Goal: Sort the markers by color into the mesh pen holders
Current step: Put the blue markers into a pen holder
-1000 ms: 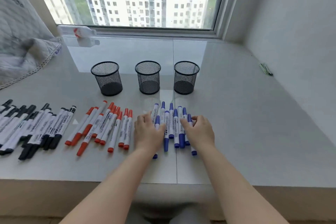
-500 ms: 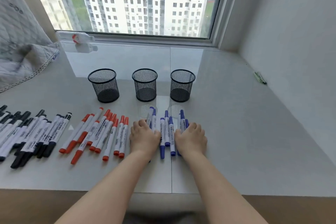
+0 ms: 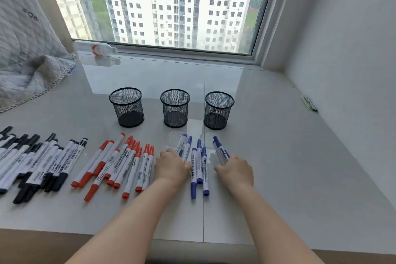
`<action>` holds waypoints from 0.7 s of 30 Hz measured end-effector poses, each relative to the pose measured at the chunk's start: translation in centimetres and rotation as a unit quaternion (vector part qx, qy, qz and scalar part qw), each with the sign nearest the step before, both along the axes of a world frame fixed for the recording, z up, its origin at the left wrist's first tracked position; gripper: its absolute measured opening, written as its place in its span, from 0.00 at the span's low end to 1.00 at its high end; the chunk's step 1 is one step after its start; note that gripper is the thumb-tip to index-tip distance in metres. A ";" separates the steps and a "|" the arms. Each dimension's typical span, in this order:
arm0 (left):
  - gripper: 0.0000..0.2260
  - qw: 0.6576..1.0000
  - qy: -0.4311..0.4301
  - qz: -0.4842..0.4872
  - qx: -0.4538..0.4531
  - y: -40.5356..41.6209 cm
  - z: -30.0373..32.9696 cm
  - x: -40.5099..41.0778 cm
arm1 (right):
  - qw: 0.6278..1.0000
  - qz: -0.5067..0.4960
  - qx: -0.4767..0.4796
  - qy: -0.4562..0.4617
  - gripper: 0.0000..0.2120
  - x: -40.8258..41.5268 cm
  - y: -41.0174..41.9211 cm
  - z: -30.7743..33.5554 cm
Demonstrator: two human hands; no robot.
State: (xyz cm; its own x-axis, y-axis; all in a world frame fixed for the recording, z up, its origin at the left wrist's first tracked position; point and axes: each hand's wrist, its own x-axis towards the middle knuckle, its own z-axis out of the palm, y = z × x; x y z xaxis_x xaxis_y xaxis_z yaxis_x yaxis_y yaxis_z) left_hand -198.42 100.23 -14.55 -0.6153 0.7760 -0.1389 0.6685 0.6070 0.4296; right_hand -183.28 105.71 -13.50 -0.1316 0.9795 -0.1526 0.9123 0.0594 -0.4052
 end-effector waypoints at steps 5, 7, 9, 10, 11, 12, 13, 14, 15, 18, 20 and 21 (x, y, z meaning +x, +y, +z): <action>0.16 0.997 0.025 -0.044 -0.054 0.5 1.0 -0.8 | 0.992 -0.028 -0.076 0.101 0.10 1.0 2.1 1.5; 0.09 0.995 0.037 -0.068 -0.061 0.7 1.7 -1.3 | 0.975 -0.042 -0.098 0.193 0.08 1.1 3.5 3.0; 0.07 0.997 0.026 -0.063 -0.046 0.9 2.2 -1.8 | 0.951 -0.054 -0.084 0.292 0.08 0.5 5.5 4.8; 0.08 0.999 0.010 -0.049 -0.021 1.1 2.4 -1.9 | 0.939 -0.057 -0.064 0.333 0.09 0.0 6.9 5.9; 0.08 0.999 -0.007 -0.038 0.019 1.4 2.8 -2.1 | 0.926 -0.059 -0.039 0.372 0.09 -0.6 8.3 7.1; 0.07 0.997 -0.024 -0.035 0.064 1.9 3.3 -2.2 | 0.909 -0.063 -0.014 0.411 0.10 -1.4 9.8 8.4; 0.07 0.993 -0.040 -0.035 0.107 2.4 3.9 -2.2 | 0.890 -0.068 0.012 0.450 0.10 -2.1 11.2 9.5; 0.08 0.987 -0.053 -0.037 0.144 3.0 4.7 -2.2 | 0.869 -0.072 0.038 0.488 0.09 -2.9 12.5 10.5; 0.09 0.981 -0.066 -0.041 0.179 3.8 5.5 -2.4 | 0.844 -0.072 0.061 0.529 0.08 -3.7 13.6 11.3; 0.10 0.958 -0.127 -0.048 0.252 6.8 8.1 -2.6 | 0.785 -0.072 0.098 0.608 0.03 -5.6 16.2 11.8; 0.11 0.938 -0.177 -0.049 0.294 8.8 9.3 -2.5 | 0.803 -0.067 0.107 0.583 0.06 -6.4 17.5 10.9; 0.12 0.925 -0.208 -0.047 0.316 9.6 9.5 -2.5 | 0.817 -0.058 0.102 0.564 0.07 -6.6 18.0 10.2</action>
